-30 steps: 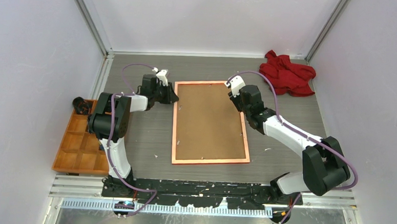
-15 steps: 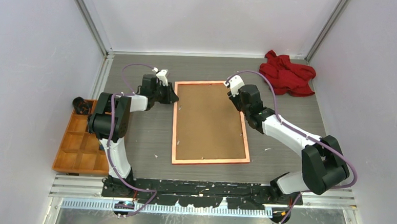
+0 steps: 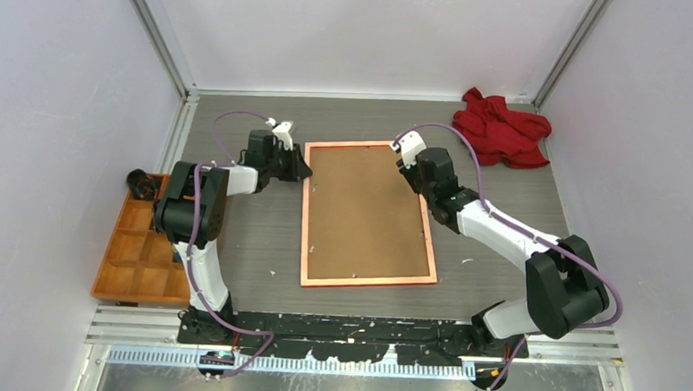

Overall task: Take the photo out of the frame
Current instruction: Release the photo frame item from the photo frame.

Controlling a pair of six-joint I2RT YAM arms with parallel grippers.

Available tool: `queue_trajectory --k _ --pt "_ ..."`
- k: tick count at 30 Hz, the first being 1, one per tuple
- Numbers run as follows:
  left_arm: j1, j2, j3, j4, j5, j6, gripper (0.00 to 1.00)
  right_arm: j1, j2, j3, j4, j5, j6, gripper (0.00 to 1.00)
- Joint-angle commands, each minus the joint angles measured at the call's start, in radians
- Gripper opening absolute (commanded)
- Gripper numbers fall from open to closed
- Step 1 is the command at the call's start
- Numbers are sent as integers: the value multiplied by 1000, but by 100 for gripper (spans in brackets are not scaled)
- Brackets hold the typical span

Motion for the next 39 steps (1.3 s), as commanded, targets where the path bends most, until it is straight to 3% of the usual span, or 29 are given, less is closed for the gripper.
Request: queue_trajectory --k 1,22,29,39 --pt "2 -25 -14 -15 58 28 21 -11 35 22 6 56 -18 1" --pt "2 -23 -13 -16 45 24 22 -11 11 -5 3 -8 -55 1" --pt "-25 -28 -10 -30 -16 44 16 -12 -1 -9 0 -18 -56 1" --pt "-38 -32 -12 -35 -42 59 15 -18 -9 -20 3 -33 -69 1"
